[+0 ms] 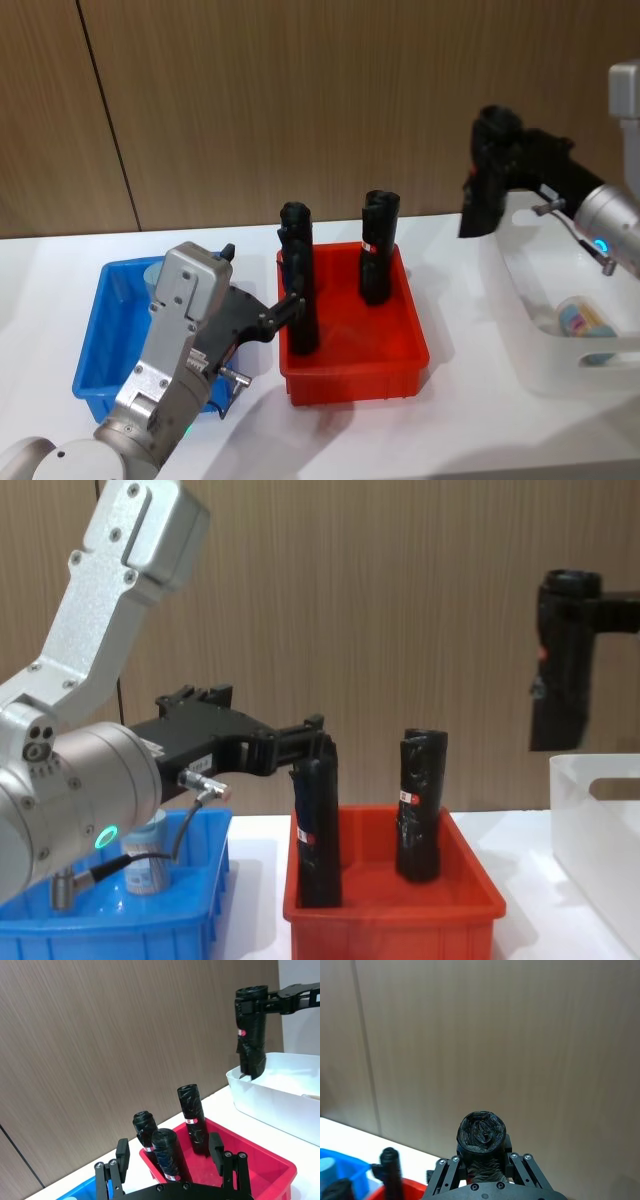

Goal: Pick the cotton swabs from the blue box and place them into the white box.

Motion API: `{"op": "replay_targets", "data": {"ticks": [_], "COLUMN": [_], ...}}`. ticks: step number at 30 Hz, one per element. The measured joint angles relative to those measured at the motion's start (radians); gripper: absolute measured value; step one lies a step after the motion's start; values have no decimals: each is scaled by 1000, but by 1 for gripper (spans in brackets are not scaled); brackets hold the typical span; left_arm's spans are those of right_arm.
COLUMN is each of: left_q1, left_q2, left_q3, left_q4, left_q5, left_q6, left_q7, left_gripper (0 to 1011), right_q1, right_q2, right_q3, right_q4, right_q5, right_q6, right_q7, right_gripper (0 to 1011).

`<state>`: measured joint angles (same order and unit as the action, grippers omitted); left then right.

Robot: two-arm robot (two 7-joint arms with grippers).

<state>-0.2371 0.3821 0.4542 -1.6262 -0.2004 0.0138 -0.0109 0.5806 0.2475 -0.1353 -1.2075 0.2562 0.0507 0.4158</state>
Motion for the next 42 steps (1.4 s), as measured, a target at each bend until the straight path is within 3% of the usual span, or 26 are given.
{"op": "replay_targets", "data": {"ticks": [11, 18, 20, 32, 42], "left_q1": [0, 0, 0, 0, 0], "left_q2": [0, 0, 0, 0, 0], "left_q3": [0, 0, 0, 0, 0], "left_q4": [0, 0, 0, 0, 0], "left_q5": [0, 0, 0, 0, 0], "left_q6": [0, 0, 0, 0, 0], "left_q7": [0, 0, 0, 0, 0], "left_gripper": [1000, 1000, 1000, 1000, 1000], "right_q1": [-8, -3, -1, -2, -6], "right_q2": [33, 47, 51, 64, 69], "right_q3": [41, 59, 66, 84, 90], "right_q4": [-17, 9, 21, 37, 39], "right_q5": [-34, -41, -44, -47, -45], "right_q6": [60, 78, 83, 89, 91], "right_q7": [-121, -162, -174, -195, -202], "right_gripper": [378, 548, 649, 982, 1002]}}
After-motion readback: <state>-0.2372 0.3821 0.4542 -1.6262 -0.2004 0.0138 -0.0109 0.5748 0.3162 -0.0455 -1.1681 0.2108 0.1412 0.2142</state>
